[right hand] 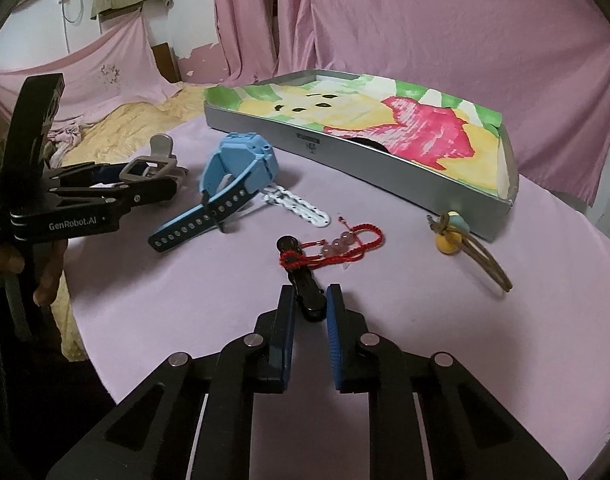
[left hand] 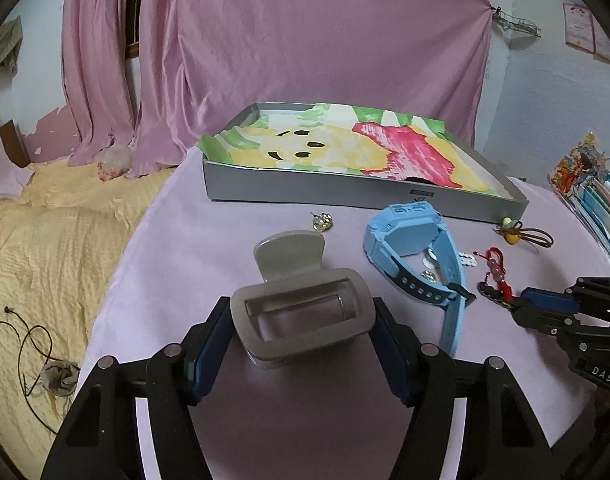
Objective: Organize jewelry
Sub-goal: 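Grasp the beige claw clip with the left gripper while the right grasps the black beaded strap, then carry the claw clip and black strap over the tray and release both inside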
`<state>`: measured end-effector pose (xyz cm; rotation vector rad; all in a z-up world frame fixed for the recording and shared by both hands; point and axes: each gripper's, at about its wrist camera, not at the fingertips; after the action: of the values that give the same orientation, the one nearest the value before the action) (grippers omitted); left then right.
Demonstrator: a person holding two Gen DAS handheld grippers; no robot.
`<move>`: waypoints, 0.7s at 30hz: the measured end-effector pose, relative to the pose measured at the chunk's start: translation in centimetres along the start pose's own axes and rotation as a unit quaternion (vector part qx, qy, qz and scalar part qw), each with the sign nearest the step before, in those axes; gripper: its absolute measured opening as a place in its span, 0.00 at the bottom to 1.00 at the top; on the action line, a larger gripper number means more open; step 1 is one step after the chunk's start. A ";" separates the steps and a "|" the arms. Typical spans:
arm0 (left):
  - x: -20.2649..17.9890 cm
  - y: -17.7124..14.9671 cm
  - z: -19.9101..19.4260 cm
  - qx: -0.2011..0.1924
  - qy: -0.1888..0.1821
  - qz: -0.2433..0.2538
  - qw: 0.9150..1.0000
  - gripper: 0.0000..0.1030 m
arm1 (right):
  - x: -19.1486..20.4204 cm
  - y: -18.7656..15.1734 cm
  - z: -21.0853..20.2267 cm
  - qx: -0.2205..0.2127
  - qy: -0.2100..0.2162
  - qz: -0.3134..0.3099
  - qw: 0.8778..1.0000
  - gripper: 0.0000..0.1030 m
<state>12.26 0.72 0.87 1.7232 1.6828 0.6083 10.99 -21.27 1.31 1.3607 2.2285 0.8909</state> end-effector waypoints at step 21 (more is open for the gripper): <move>-0.2 -1.3 -4.1 -0.080 -0.042 -0.023 0.996 0.62 | 0.9 0.4 -3.5 -0.095 0.020 0.015 0.995 0.13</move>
<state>8.44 0.97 2.77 1.5712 1.5668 0.6231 8.67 -21.41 4.17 1.3020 2.0958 1.1198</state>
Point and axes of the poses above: each gripper's, at about its wrist camera, not at the fingertips, and z roughly the way its jaws point, x to its left, y to its top, and after that the axes turned 3 degrees about -z, right-handed
